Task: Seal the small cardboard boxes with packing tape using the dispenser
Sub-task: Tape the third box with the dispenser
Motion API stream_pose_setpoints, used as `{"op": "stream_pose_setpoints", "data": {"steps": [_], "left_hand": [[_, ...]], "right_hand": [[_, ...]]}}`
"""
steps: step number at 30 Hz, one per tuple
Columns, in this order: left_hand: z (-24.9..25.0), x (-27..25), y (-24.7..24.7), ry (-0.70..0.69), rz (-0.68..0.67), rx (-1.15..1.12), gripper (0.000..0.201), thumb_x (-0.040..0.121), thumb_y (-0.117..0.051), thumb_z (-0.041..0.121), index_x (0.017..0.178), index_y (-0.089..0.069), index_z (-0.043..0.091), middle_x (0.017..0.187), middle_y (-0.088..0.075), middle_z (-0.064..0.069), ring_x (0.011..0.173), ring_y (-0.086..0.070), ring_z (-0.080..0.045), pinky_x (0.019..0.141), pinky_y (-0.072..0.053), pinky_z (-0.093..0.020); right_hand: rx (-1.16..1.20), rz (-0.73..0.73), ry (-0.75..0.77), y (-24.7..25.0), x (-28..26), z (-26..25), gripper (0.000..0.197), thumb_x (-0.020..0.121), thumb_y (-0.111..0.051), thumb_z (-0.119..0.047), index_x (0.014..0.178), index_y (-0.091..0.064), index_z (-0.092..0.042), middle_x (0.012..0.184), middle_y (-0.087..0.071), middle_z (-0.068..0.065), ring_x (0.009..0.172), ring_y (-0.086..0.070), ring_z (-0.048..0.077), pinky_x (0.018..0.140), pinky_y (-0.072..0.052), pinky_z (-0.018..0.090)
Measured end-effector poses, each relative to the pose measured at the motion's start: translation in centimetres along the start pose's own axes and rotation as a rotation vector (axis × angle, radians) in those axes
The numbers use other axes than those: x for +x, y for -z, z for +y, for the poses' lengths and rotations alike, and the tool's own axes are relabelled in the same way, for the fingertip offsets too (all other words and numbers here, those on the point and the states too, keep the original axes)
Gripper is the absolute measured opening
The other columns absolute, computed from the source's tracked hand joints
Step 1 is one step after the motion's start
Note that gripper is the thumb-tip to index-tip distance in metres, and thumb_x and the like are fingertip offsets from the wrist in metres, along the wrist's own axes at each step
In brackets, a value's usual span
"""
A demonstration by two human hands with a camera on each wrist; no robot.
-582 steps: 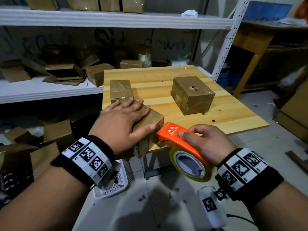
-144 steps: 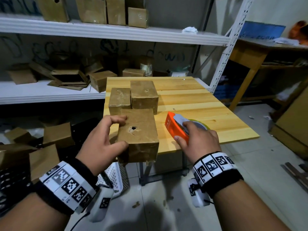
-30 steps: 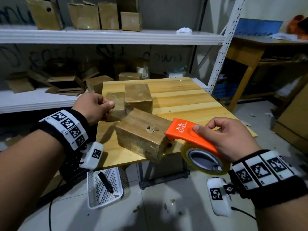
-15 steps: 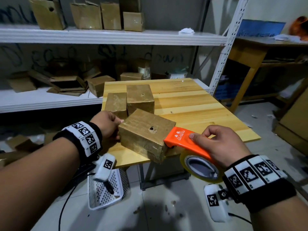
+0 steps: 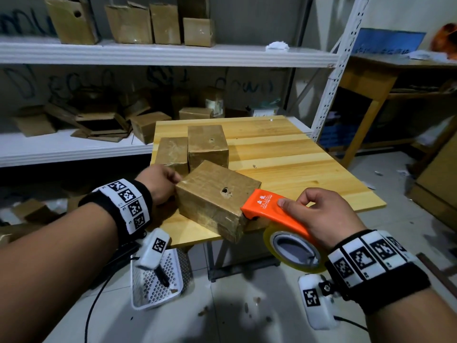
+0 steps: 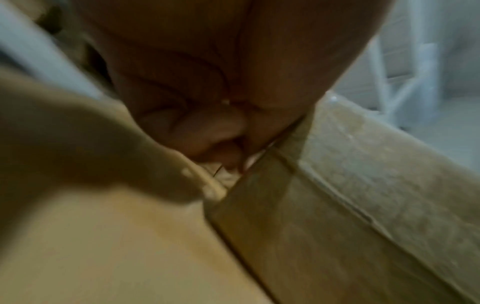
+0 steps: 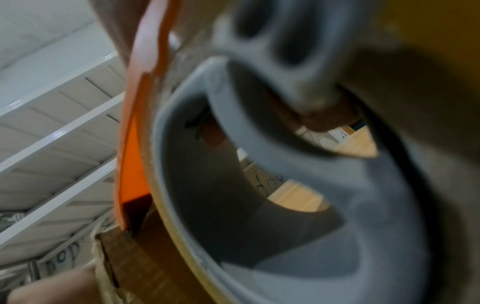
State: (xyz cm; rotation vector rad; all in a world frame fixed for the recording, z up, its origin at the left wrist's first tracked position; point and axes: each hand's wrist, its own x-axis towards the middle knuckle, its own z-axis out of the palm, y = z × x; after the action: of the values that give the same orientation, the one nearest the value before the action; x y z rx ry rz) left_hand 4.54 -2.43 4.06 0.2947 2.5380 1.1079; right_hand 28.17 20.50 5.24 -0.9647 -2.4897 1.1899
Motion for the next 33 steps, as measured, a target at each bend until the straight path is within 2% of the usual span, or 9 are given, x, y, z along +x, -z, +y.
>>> {"op": "stream_pose_setpoints", "data": {"steps": [2,4,7,10,13,15,23,30,33], "left_hand": [[0.7,-0.7,0.4,-0.150,0.229,-0.116,0.020,0.103,-0.058,0.007,0.093,-0.073,0.017,0.100,-0.074,-0.004,0.081,-0.066,-0.017,0.066,-0.054,-0.033],[1.7,-2.2,0.5,-0.304,0.317,-0.244,0.016,0.103,-0.060,0.014,0.100,-0.074,0.021,0.106,-0.073,0.006,0.090,-0.064,-0.008,0.079,-0.053,-0.031],[2.2,-4.8,-1.2,-0.477,0.172,-0.118,0.027,0.102,-0.060,0.044,0.126,-0.069,0.037,0.136,-0.062,0.013,0.118,-0.055,-0.002,0.102,-0.046,-0.033],[2.0,-6.4,-2.8,-0.632,0.033,0.263,0.088,0.082,-0.027,0.094,0.153,-0.043,0.045,0.169,-0.026,0.018,0.157,-0.021,-0.012,0.127,-0.020,-0.053],[1.3,-6.9,-4.1,-0.744,-0.008,0.705,0.114,0.070,-0.001,0.104,0.165,-0.010,0.041,0.172,0.003,0.020,0.160,0.010,-0.008,0.129,0.002,-0.060],[0.7,-6.9,-4.9,-0.767,0.001,0.849,0.118,0.068,0.005,0.104,0.166,-0.001,0.038,0.172,0.008,0.018,0.160,0.012,-0.010,0.130,0.002,-0.056],[0.0,-6.1,-5.6,-0.796,0.076,0.843,0.111,0.074,0.002,0.100,0.165,-0.019,0.041,0.173,-0.016,0.017,0.161,-0.011,-0.010,0.129,-0.010,-0.052],[0.0,-6.0,-6.0,-0.768,0.102,0.828,0.106,0.075,-0.003,0.098,0.165,-0.016,0.043,0.173,-0.013,0.018,0.160,-0.009,-0.009,0.129,-0.008,-0.052],[-0.1,-6.0,-6.0,-0.773,0.107,0.817,0.105,0.075,-0.005,0.098,0.164,-0.016,0.043,0.172,-0.013,0.019,0.160,-0.010,-0.009,0.129,-0.007,-0.051]], "right_hand": [[0.001,0.004,0.000,0.0,0.0,0.2,0.049,0.085,-0.075,-0.062,0.086,-0.065,-0.014,0.073,-0.079,0.005,0.065,-0.078,0.023,0.074,-0.066,0.045],[-0.001,0.007,0.009,0.0,0.2,0.3,0.050,0.084,-0.075,-0.063,0.085,-0.065,-0.014,0.073,-0.078,0.005,0.066,-0.077,0.023,0.074,-0.065,0.045],[-0.013,0.001,0.027,-0.1,0.2,0.4,0.052,0.085,-0.074,-0.063,0.086,-0.065,-0.012,0.073,-0.078,0.005,0.067,-0.077,0.023,0.075,-0.065,0.044],[-0.010,0.002,0.032,-0.2,0.1,0.4,0.051,0.086,-0.073,-0.063,0.085,-0.065,-0.013,0.073,-0.078,0.004,0.067,-0.076,0.022,0.076,-0.064,0.043],[0.005,0.011,0.032,-0.6,0.1,0.7,0.053,0.085,-0.073,-0.065,0.085,-0.065,-0.012,0.072,-0.078,0.005,0.067,-0.076,0.022,0.077,-0.064,0.044],[0.015,0.013,0.032,-0.8,0.1,1.0,0.054,0.084,-0.072,-0.067,0.085,-0.065,-0.013,0.074,-0.078,0.005,0.068,-0.077,0.023,0.079,-0.065,0.046],[0.042,0.012,0.027,0.2,-0.2,1.8,0.053,0.081,-0.073,-0.066,0.087,-0.068,-0.014,0.077,-0.080,0.005,0.070,-0.079,0.023,0.080,-0.066,0.051],[0.066,-0.021,-0.008,2.4,-1.4,3.7,0.065,0.068,-0.074,-0.068,0.091,-0.068,-0.008,0.074,-0.080,0.002,0.064,-0.079,0.022,0.074,-0.067,0.046],[0.053,-0.020,0.000,2.5,-1.7,4.1,0.054,0.077,-0.077,-0.061,0.092,-0.068,-0.009,0.072,-0.080,-0.002,0.062,-0.078,0.019,0.067,-0.066,0.040]]}}
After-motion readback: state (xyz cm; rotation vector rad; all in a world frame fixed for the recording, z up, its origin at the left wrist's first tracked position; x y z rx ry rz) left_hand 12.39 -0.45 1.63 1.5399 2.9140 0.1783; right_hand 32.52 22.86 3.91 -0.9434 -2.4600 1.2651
